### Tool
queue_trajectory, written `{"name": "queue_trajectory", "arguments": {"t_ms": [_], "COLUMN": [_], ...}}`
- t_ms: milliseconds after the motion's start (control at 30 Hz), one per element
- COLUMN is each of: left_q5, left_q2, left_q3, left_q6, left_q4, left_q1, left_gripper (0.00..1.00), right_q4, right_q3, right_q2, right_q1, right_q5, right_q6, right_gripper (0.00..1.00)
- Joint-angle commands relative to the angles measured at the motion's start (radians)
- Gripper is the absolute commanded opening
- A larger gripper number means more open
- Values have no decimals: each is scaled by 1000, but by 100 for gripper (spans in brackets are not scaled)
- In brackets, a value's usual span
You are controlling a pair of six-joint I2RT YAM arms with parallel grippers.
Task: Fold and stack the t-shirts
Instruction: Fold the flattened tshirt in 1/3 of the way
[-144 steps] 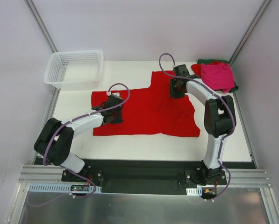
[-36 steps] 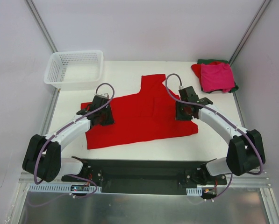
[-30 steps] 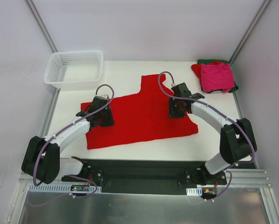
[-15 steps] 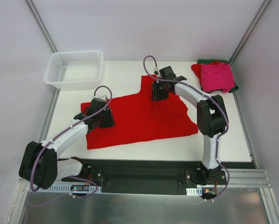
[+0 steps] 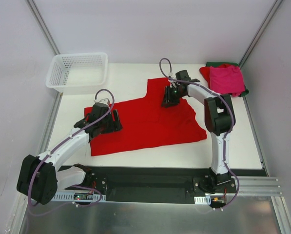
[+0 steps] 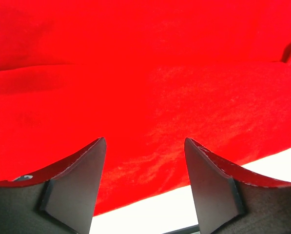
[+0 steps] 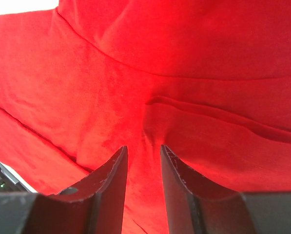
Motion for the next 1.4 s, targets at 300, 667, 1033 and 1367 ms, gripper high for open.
{"name": "queue_trajectory", "arguments": {"t_ms": [300,667,1033,1367], "left_q5": [-48,-61,-65,-65], "left_q2": [-20,-11,-9,3], "left_q3": [-2,3,1,7], "left_q6": [0,5,8,14], "left_q4": [7,4,1,1], "left_q1": [-6,-6,-6,-6], "left_gripper": [66,67,67,67], "right_q4": [-183,-245,-300,-337], "right_q3": [114,124,144,111], "right_q2": [57,45,36,6], "right_q1": [-29,-29,-41,-63], "right_q5": [150,364,473,563], "right_q6": [-88,-131,-118,-98], "right_gripper": [37,37,37,37]}}
